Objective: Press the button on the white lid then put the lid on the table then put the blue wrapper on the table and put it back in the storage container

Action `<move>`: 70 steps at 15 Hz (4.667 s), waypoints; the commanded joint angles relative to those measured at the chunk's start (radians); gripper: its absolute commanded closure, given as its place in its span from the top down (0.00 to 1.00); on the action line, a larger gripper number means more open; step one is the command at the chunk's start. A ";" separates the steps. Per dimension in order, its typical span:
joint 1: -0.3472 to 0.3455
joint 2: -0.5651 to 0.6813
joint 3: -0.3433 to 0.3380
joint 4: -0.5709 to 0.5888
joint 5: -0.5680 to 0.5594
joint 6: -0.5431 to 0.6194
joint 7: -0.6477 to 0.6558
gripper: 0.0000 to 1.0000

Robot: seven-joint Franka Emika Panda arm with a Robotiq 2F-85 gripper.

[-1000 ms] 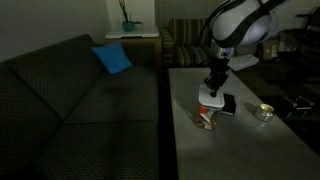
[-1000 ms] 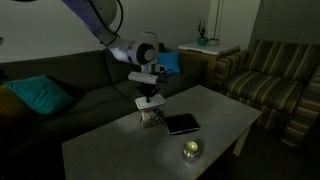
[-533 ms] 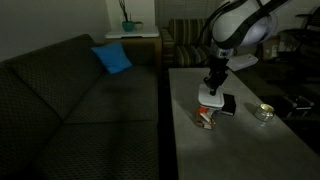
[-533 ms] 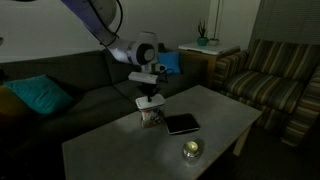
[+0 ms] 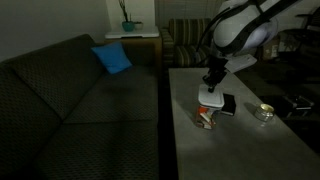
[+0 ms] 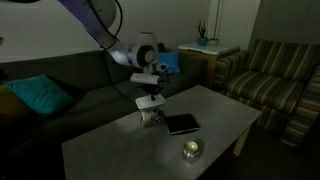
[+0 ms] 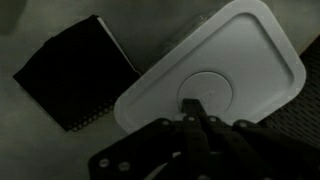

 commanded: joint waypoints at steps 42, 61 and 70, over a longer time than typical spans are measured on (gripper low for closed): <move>-0.011 0.095 0.027 0.097 0.054 -0.097 -0.031 0.00; -0.015 -0.080 0.047 -0.051 0.009 -0.107 -0.074 0.27; -0.006 -0.069 0.020 -0.057 -0.008 -0.075 -0.082 0.90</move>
